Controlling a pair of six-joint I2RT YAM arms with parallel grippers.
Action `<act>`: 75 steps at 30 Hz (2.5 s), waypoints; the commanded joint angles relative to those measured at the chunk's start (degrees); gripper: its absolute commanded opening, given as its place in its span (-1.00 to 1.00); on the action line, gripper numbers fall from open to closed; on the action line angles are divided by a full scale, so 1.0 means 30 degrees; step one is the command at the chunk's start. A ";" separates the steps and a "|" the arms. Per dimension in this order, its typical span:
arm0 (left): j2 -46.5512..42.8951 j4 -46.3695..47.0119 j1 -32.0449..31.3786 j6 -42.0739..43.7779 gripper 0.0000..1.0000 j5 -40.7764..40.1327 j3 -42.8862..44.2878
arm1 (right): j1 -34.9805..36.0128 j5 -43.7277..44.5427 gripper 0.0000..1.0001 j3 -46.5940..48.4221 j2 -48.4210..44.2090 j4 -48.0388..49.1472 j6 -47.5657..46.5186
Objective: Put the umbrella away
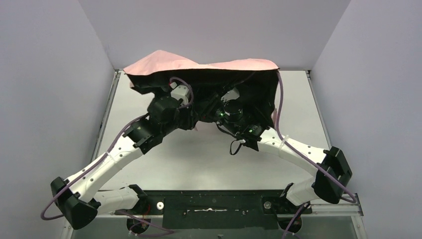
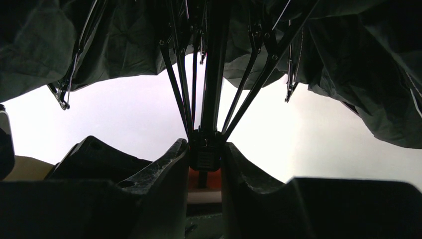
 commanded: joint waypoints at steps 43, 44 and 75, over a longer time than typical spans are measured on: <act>0.3314 -0.2953 -0.0971 -0.3891 -1.00 -0.7311 -0.0071 | -0.2168 -0.2941 -0.40 -0.1224 0.2161 0.0131 0.3252; 0.3444 -0.2811 -0.0812 -0.3865 -1.00 -0.7166 -0.0196 | -0.2212 -0.2795 -0.33 -0.1460 0.2005 0.0271 0.3163; 0.7672 0.2628 -0.0052 -0.2972 -0.68 -0.2579 -0.3742 | -0.3911 0.3476 0.32 0.0743 -0.6133 -1.2114 -1.2572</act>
